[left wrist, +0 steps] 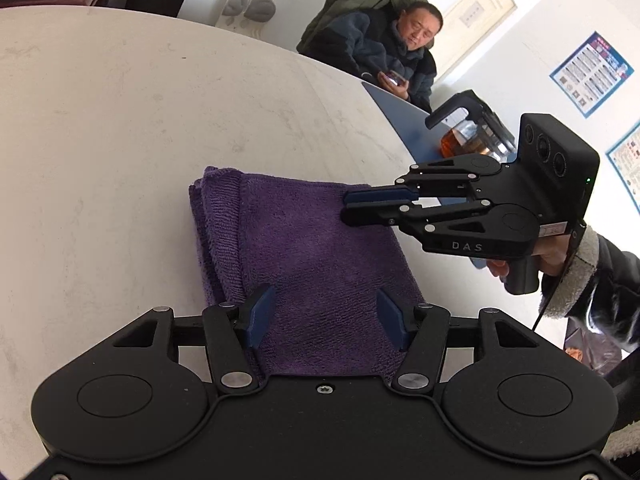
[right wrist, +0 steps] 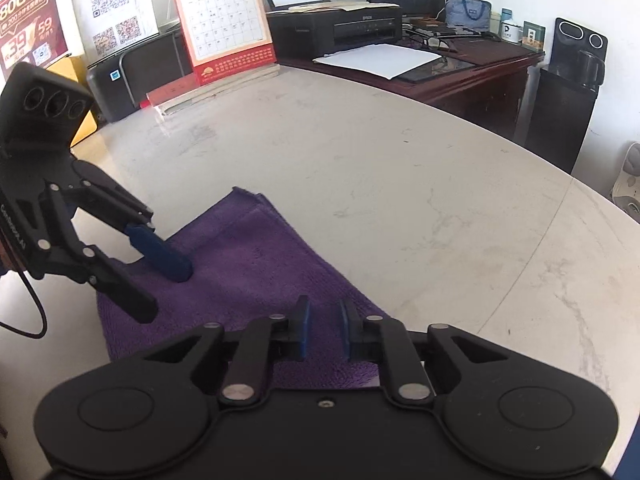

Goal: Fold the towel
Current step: 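Press the right gripper fingers along the towel top, smoothing it flat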

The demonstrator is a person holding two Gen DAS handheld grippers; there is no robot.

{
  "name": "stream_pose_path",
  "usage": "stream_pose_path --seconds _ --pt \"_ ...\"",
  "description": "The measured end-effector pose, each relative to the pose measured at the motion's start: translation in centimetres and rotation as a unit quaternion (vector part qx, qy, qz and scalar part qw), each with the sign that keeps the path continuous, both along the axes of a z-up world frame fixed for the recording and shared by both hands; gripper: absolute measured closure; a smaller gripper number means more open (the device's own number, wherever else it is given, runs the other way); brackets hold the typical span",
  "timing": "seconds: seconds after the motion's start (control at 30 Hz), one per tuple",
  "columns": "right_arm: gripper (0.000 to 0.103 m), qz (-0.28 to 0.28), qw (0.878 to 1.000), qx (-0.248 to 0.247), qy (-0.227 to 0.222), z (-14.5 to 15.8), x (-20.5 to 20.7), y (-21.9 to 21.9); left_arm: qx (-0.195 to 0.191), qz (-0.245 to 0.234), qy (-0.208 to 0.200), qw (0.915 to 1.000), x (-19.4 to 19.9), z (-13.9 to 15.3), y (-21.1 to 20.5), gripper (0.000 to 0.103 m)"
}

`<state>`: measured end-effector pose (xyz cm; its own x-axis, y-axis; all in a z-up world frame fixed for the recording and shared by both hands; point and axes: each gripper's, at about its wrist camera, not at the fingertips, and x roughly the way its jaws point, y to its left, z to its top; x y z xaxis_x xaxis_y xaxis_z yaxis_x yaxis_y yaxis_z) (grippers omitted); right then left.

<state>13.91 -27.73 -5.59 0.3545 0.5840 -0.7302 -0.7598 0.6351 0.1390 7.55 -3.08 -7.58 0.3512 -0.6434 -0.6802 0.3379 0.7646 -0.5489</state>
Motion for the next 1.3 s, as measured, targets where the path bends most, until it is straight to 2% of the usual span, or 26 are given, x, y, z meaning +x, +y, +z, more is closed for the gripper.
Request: stream_pose_path --seconds 0.13,0.2,0.3,0.37,0.53,0.63,0.8,0.9,1.03,1.13,1.3 --pt "0.096 -0.044 0.998 -0.015 -0.03 1.1 0.1 -0.2 0.014 0.011 -0.008 0.9998 -0.1 0.9 0.0 0.047" --pt "0.095 -0.054 0.998 -0.004 -0.041 2.3 -0.8 -0.9 0.024 0.015 -0.018 0.9994 -0.6 1.8 0.0 0.047" --pt "0.095 -0.034 0.998 0.017 -0.043 3.6 -3.6 -1.0 0.026 0.007 -0.037 0.999 -1.8 3.4 -0.3 0.046" --pt "0.095 -0.003 0.999 0.006 -0.044 3.5 -6.4 -0.2 0.019 -0.008 -0.038 0.9991 -2.7 3.7 -1.0 0.046" --pt "0.095 0.034 0.999 -0.014 -0.025 1.6 -10.9 1.1 0.048 -0.02 -0.01 0.9986 -3.4 1.3 -2.8 0.047" --pt "0.096 0.036 0.998 -0.027 -0.04 1.0 -12.4 0.3 0.045 -0.006 -0.009 0.9989 -3.7 0.9 -2.0 0.048" --pt "0.096 -0.005 0.999 -0.026 -0.035 0.8 -12.9 -2.7 0.051 0.0 -0.009 0.9987 -4.0 1.0 -0.6 0.048" --pt "0.095 -0.051 0.998 -0.025 -0.024 0.9 -12.6 -4.1 0.056 0.009 -0.011 0.9983 -4.0 1.6 -0.1 0.048" --pt "0.089 -0.103 0.994 0.022 -0.023 2.0 -11.7 -5.0 0.055 0.046 -0.026 0.9971 -3.8 2.4 1.2 0.045" --pt "0.089 -0.079 0.996 0.027 -0.035 1.8 -11.3 -2.9 0.068 0.066 -0.018 0.9953 -3.2 1.8 1.9 0.045" --pt "0.089 -0.028 0.998 -0.016 -0.049 -0.2 -11.2 -0.2 0.083 0.052 -0.015 0.9951 -2.8 0.4 0.6 0.044"
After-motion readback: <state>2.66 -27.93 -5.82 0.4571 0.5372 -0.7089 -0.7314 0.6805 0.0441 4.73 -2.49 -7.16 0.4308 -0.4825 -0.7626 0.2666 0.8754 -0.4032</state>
